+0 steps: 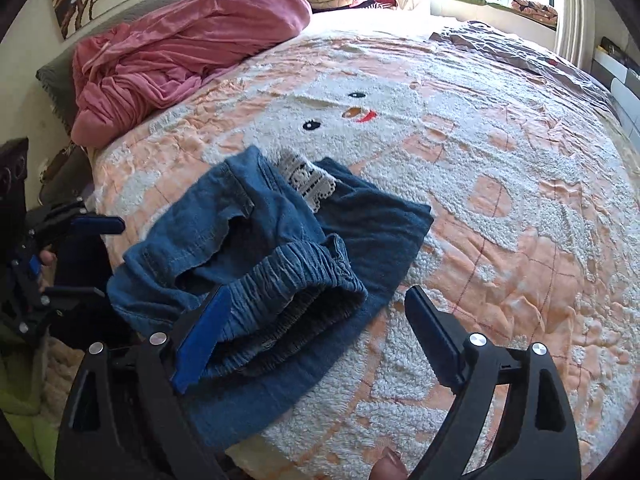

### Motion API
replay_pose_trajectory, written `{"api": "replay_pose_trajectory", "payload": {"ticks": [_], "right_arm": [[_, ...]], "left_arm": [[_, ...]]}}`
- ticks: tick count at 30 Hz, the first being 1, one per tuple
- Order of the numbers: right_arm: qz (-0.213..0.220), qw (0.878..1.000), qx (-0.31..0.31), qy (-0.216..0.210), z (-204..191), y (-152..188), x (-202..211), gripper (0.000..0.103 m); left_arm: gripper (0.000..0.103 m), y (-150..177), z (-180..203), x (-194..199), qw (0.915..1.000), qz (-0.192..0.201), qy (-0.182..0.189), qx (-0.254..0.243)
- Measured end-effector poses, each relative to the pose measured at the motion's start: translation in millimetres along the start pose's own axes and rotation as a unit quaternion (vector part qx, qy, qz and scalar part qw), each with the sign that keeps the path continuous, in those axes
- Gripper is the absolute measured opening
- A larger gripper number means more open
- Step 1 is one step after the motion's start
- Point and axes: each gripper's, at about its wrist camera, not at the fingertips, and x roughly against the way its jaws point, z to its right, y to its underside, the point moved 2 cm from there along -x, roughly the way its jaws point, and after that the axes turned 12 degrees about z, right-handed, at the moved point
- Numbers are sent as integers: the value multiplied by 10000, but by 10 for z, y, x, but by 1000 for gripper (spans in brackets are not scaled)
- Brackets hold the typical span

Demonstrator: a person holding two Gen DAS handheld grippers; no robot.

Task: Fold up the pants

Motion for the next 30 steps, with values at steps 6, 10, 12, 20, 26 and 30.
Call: {"api": "replay_pose_trajectory", "payload": {"ticks": [6,10,12,20,26,30], "right_arm": [[378,9972,-556,-315,40,-276,121,88],[437,9931,-934,-564,84,-519,-23,88],[283,9921,-1055,-618,96,-621,-190,79],[-778,9941,-458,-598,-105,-609,-887,44],[-938,9928,295,-677,-434,-442,-948,18],[-631,9955,653,-256,-501,-528,-885,4]], "left_arm": [[73,-48,75,-23,9999,46,55,-109],[72,-114,206,-35,9994,106,196,-281],[65,-116,296,-67,9984,132,308,-449],[11,201,493,-389,9934,-627,638,-720],[11,264,484,-402,9926,-680,712,-704],[11,261,459,-421,9929,-699,705,-660]]}}
